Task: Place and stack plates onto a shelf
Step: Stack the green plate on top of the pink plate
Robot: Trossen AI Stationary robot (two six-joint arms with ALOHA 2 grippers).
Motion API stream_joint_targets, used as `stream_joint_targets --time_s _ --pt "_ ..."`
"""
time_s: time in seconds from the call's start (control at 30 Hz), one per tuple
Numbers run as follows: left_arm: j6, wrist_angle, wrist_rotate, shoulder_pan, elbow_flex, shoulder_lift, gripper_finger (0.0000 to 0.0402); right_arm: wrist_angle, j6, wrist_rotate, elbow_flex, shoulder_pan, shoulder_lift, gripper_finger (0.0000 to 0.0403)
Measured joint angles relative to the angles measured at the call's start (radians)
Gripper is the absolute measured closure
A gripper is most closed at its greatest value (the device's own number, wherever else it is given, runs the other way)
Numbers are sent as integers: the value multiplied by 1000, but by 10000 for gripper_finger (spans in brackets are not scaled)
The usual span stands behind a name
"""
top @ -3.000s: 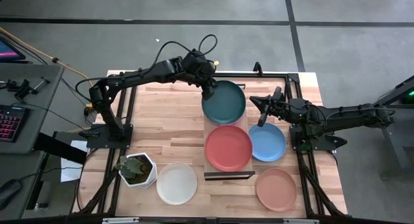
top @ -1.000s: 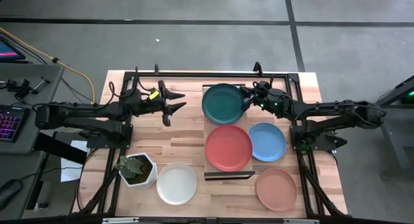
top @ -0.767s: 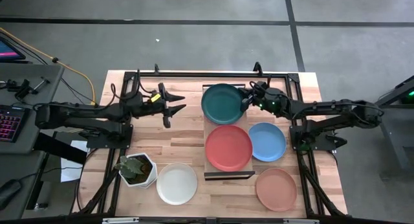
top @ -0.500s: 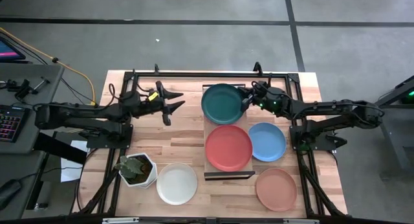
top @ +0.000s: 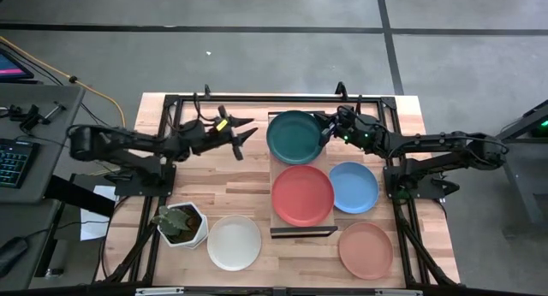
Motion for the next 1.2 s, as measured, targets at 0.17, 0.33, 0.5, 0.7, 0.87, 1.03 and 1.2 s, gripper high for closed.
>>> stream_joint_targets --time_s 0.17,0.33,0.5,0.7,0.87,1.03,1.2 --pt "42 156 27 1 0 130 257 -24 -4 -4 0 0 0 403" --pt "49 268 143 13 0 212 257 -38 -18 -6 0 0 0 403" --pt "-2 280 164 28 16 240 257 -38 -16 -7 0 0 0 403" --pt "-39 279 203 33 40 284 257 -38 -16 -7 0 0 0 403" --pt "-44 279 195 34 50 309 257 -38 -16 -6 0 1 0 403" --pt "-44 272 193 34 50 321 257 -38 -17 -7 0 1 0 403" --pt "-45 259 192 34 50 321 257 -38 -18 -8 0 1 0 403"
